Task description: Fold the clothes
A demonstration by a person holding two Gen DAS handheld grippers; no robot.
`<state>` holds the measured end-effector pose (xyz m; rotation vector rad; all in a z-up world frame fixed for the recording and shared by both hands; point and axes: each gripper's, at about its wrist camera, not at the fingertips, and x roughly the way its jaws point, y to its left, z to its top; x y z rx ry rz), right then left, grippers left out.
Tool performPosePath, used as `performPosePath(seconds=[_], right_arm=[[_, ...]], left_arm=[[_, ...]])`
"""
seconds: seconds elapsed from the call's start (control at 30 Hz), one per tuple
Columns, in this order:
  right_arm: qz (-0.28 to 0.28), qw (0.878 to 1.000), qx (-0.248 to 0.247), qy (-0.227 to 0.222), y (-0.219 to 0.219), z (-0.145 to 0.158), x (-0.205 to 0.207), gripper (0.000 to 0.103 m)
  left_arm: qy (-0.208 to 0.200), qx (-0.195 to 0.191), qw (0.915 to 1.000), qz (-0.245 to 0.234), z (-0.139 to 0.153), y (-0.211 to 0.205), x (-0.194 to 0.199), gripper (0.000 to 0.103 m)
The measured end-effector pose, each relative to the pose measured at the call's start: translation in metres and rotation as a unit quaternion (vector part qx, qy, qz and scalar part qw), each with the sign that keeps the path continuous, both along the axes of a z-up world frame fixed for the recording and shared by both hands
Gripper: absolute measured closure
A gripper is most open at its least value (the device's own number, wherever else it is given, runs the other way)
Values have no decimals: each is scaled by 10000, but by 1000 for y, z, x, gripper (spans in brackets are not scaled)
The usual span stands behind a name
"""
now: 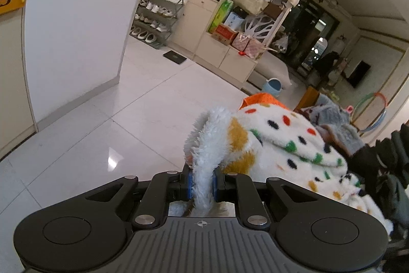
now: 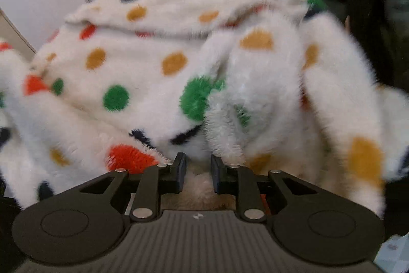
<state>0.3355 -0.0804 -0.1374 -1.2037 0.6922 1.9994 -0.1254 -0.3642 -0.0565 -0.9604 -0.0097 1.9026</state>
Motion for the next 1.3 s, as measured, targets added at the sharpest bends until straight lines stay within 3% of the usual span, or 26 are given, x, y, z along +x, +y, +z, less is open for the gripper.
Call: performPosePath(seconds=[0.1,0.17,0.23,0.3,0.37,0.43,0.6,0.73,0.83,0.93,1.07,1.2,1.3], right_arm=[[325,9974,216,607,-8,19,7,64],[656,9941,267,826,-11,21,2,40],[1006,9901,311,927,-13,19,-6,31],[1172,9901,298,706,-11,6,-17,33],[1064,9930,239,445,-6,-4,-24,51],[901,9954,187,256,-2,-10,-28,53],[770,9959,464,135,-6,-3,-27,49],[706,9926,986,83,-19,18,-34,43],[732,9896,1204,301,-32,38,-39,42],[884,9875,1061,757,-48,49,-46,42],[1084,9832,791,1239,-72,44,-61,42],[1040,9858,496,1220,-92,18,-75,39],[502,9941,196,942,-92,-11,-75,40]], left_arm=[[13,-13,9999,128,-1,4,4,87],[31,-14,9998,213,0,3,4,87],[22,-59,9996,287,0,2,1,87],[-44,-119,9993,348,0,1,-1,87],[-141,-251,9988,387,3,-2,-1,87],[-318,-365,9980,411,11,-10,1,87],[-267,-511,9972,483,21,-28,4,86],[-499,-902,9921,719,-25,-21,-14,77],[-680,-1024,9887,857,-47,-24,-21,69],[-668,-1022,9892,811,-52,-27,-24,61],[-670,-1058,9902,625,-52,-21,-28,60],[-477,-1066,9929,230,-43,-5,-30,57],[-307,-1055,9937,-200,-36,7,-28,54]])
